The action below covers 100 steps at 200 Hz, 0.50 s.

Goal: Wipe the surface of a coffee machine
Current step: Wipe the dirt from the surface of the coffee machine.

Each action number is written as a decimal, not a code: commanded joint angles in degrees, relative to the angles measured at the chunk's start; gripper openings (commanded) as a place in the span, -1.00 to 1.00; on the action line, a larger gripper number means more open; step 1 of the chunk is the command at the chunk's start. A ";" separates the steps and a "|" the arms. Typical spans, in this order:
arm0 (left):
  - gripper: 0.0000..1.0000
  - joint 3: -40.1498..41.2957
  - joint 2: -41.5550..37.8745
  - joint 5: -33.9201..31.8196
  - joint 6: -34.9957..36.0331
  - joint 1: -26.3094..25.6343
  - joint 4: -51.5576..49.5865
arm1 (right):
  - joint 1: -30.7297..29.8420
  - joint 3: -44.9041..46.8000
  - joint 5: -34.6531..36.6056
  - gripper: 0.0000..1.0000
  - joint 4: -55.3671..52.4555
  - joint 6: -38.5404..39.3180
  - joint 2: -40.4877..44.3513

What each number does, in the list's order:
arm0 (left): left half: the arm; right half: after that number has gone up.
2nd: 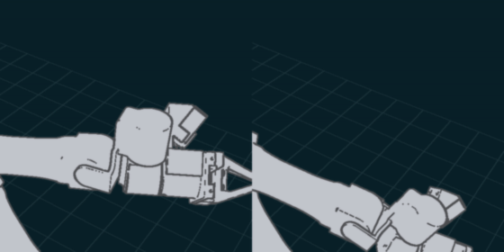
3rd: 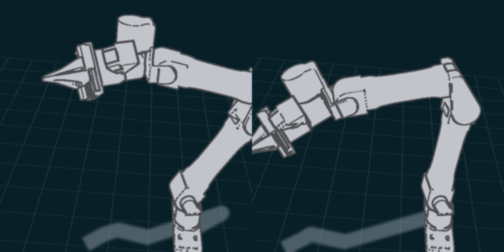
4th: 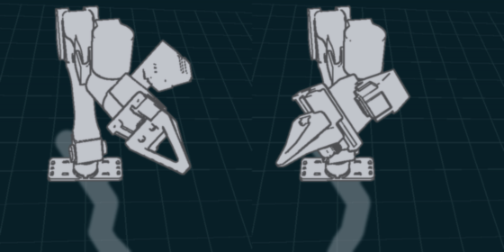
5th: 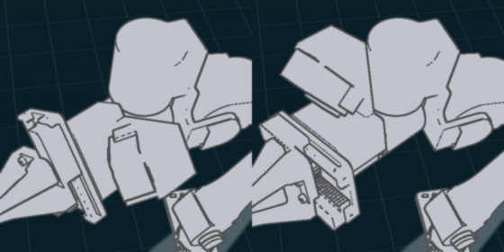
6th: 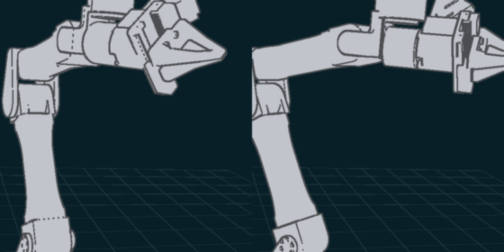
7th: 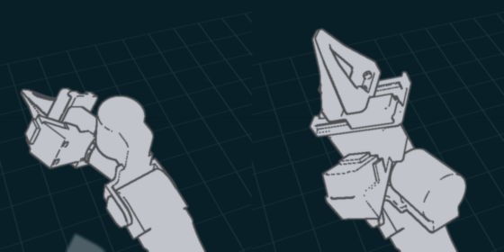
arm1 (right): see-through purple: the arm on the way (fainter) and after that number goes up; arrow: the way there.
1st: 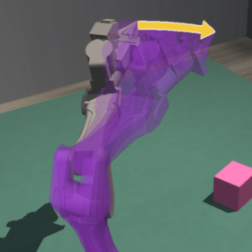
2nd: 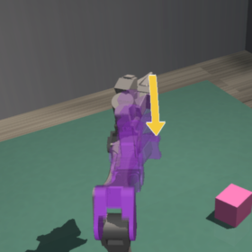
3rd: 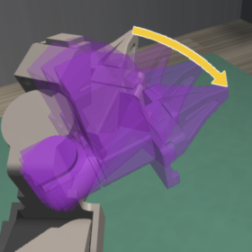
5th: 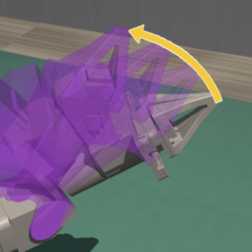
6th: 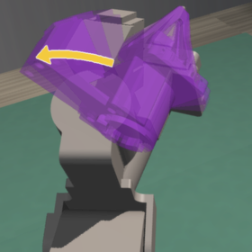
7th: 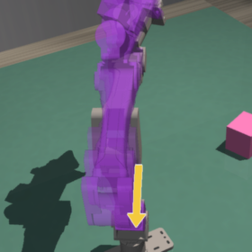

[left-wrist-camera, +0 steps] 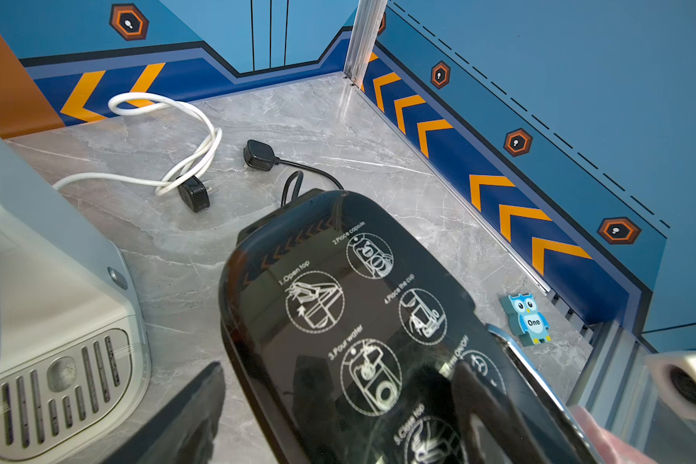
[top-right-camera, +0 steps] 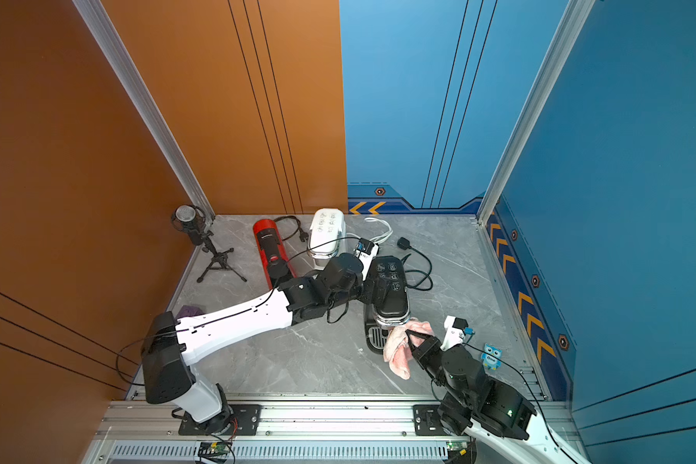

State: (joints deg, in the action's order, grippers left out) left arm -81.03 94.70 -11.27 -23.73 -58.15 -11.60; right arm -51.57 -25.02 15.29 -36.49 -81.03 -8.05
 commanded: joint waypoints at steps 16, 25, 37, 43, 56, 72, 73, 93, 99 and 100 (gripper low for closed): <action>0.77 2.98 2.82 0.58 0.79 -0.03 -9.50 | -1.68 -1.68 -1.38 -1.00 11.93 1.76 -10.84; 0.76 2.99 2.86 0.65 0.70 -0.03 -9.50 | -3.38 -2.45 0.31 -1.00 12.26 2.29 -12.93; 0.76 3.08 3.06 0.64 0.61 -0.12 -9.49 | -5.60 -3.08 3.55 -1.00 10.73 2.61 -13.34; 0.76 3.16 3.19 0.68 0.62 -0.12 -9.46 | -6.21 -3.10 4.53 -1.00 9.30 2.51 -12.81; 0.76 3.63 3.36 0.55 0.47 -0.12 -9.41 | -6.39 -2.93 5.82 -1.00 5.34 1.58 -10.43; 0.76 4.46 3.35 1.08 0.11 -0.01 -8.76 | -6.39 -1.75 7.60 -1.00 0.24 0.00 -6.53; 0.76 4.52 3.33 1.12 0.05 -0.02 -8.69 | -6.33 -1.59 7.72 -1.00 0.08 -0.09 -6.31; 0.76 5.00 3.07 1.23 -0.45 -0.01 -8.37 | -5.64 1.97 8.49 -1.00 0.02 -1.43 -4.15; 0.76 5.16 2.86 1.30 -0.67 -0.03 -8.27 | -4.97 2.93 8.16 -1.00 0.94 -1.37 -4.56; 0.76 5.17 2.82 1.32 -0.69 0.01 -8.31 | -4.87 3.08 8.12 -1.00 1.18 -1.35 -4.71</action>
State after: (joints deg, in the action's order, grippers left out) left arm -79.83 94.70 -11.25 -24.95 -58.13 -9.67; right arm -57.67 -25.23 20.12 -33.82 -81.08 -13.30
